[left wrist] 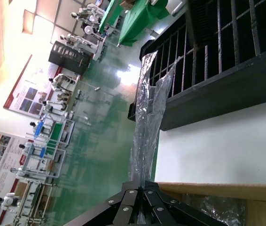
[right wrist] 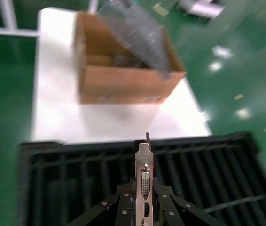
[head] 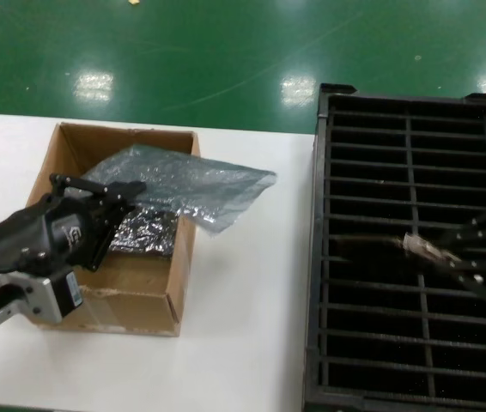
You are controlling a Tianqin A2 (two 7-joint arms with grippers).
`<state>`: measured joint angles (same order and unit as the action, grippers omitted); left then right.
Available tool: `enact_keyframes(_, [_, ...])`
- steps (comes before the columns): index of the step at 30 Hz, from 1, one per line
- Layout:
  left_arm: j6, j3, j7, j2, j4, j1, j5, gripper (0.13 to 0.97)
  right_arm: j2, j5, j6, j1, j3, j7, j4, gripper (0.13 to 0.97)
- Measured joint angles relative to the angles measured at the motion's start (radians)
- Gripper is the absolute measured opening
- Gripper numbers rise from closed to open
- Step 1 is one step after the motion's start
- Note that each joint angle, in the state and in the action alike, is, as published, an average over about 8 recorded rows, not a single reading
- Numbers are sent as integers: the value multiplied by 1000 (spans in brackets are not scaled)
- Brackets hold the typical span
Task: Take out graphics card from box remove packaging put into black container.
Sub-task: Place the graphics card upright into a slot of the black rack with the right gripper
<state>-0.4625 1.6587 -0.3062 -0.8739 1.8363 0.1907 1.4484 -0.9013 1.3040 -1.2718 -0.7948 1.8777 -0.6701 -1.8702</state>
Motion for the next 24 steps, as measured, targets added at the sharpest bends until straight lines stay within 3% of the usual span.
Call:
enact_keyframes(9, [0,0,0,0,0,0,0,140,19,66,-253,-218,156,-48,64,187])
enact_keyframes(24, [0,0,0,0,0,0,0,140,81,-18,-292,-273,247,-57,91,187])
